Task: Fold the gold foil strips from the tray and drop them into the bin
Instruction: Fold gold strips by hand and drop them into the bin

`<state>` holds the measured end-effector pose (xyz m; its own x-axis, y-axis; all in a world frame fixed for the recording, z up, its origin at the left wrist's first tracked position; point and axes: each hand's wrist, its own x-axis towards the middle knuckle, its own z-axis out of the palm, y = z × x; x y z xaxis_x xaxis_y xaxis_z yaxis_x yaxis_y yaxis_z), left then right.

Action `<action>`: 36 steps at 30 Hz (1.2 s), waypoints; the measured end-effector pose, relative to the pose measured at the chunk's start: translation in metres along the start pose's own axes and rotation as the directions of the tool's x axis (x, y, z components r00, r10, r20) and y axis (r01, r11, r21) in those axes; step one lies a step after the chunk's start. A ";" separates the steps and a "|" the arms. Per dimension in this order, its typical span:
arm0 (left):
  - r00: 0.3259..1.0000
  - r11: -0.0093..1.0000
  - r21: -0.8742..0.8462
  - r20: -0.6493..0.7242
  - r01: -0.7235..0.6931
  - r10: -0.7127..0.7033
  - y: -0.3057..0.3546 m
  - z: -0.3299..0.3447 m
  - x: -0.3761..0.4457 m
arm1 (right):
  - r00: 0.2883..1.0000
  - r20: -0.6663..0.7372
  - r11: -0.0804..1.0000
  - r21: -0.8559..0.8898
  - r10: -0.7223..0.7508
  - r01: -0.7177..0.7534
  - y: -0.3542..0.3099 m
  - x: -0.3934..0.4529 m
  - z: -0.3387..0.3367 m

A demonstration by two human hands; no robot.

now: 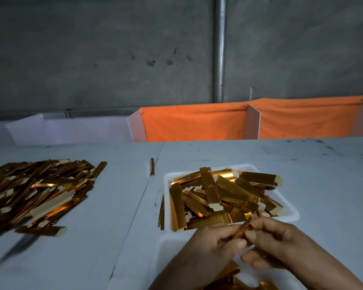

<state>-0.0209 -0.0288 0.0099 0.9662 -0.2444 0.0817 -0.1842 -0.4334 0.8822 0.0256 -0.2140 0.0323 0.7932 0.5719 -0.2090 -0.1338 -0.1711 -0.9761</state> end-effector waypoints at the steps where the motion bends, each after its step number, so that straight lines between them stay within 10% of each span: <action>1: 0.999 0.997 -0.070 0.014 0.041 -0.041 0.000 -0.001 0.000 | 1.000 -0.018 1.000 0.002 -0.014 0.014 0.000 0.001 0.000; 9: 0.997 0.935 -0.347 0.049 0.072 -0.059 -0.004 -0.004 -0.002 | 0.998 -0.042 0.998 0.015 -0.054 0.055 0.002 0.002 0.000; 20: 0.985 0.974 0.224 -0.153 -0.039 0.075 -0.001 0.003 0.000 | 0.999 -0.012 0.997 0.067 0.041 -0.040 0.008 0.007 0.000; 36: 0.961 0.894 0.417 -0.137 -0.163 0.239 0.004 0.006 0.000 | 0.990 -0.135 0.994 0.094 -0.042 0.055 0.004 0.001 0.003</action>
<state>-0.0226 -0.0361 0.0104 0.9094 -0.2196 0.3532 -0.3973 -0.7095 0.5820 0.0238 -0.2118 0.0276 0.8713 0.4647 -0.1577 -0.1449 -0.0636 -0.9874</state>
